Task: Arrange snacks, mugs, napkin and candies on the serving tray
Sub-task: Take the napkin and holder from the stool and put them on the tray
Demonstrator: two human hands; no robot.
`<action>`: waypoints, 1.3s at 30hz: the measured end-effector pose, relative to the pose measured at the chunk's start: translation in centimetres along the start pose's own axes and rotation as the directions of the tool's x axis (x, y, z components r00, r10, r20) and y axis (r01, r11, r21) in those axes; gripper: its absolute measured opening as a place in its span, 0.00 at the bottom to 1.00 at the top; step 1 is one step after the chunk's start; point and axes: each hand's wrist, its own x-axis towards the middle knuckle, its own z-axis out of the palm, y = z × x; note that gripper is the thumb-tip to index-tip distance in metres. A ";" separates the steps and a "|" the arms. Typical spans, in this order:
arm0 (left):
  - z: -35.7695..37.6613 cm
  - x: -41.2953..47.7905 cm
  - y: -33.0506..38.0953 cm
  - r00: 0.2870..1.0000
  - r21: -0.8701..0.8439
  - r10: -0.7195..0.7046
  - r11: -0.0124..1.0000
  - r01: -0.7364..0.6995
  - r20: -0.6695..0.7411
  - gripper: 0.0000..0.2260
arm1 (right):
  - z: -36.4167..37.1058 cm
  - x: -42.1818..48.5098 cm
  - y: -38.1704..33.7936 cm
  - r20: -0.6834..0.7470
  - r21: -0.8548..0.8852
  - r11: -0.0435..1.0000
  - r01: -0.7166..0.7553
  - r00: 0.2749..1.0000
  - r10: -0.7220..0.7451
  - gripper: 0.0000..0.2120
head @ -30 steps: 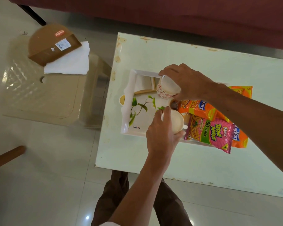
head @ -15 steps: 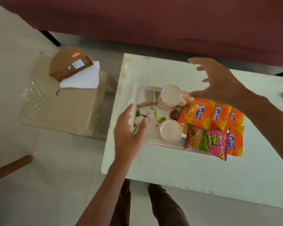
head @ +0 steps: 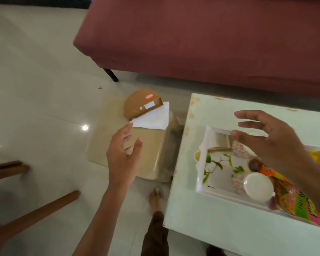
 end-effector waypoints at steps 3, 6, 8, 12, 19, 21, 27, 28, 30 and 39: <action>-0.7 4.7 -0.8 1.000 0.047 0.021 0.999 -0.022 0.015 0.19 | 4.8 2.0 -2.9 0.025 0.008 1.000 0.002 1.000 -0.002 0.16; -0.8 9.7 -1.7 0.999 0.046 -0.044 0.998 0.044 -0.004 0.18 | 10.0 4.8 -5.7 0.025 0.053 0.999 -0.009 1.000 0.008 0.17; -0.8 12.8 -2.5 0.992 0.015 -0.128 0.992 0.128 -0.016 0.15 | 13.6 7.0 -7.6 0.014 0.071 0.997 -0.040 0.999 0.039 0.18; -0.1 17.7 -4.6 0.984 0.127 -0.175 0.977 0.171 0.018 0.14 | 19.8 11.0 -10.2 0.014 0.083 0.996 -0.042 0.999 0.041 0.20; 1.8 20.8 -6.9 0.989 0.166 -0.135 0.978 0.124 0.055 0.10 | 26.2 14.6 -10.4 0.090 -0.006 0.992 -0.129 0.988 0.129 0.29; 2.1 20.8 -7.0 0.982 0.098 -0.175 0.981 0.168 0.067 0.09 | 26.9 14.7 -9.9 0.083 -0.028 0.988 -0.149 0.985 0.151 0.29; 1.9 19.5 -5.9 0.956 -0.179 -0.280 0.940 0.292 0.086 0.11 | 27.0 13.9 -10.1 -0.023 -0.091 0.984 -0.153 0.988 0.152 0.25; 1.8 18.9 -5.3 0.961 -0.221 -0.262 0.936 0.275 0.086 0.11 | 26.7 13.6 -10.4 -0.071 -0.081 0.985 -0.155 0.986 0.149 0.23; 1.7 17.3 -3.9 0.984 -0.231 -0.171 0.956 0.179 0.054 0.11 | 25.9 12.8 -11.0 -0.136 0.000 0.986 -0.164 0.977 0.163 0.19; 3.6 6.9 -1.2 0.921 -0.094 0.388 0.918 -0.385 0.024 0.06 | 21.6 9.4 -11.4 -0.106 0.323 0.881 -0.345 0.912 0.396 0.16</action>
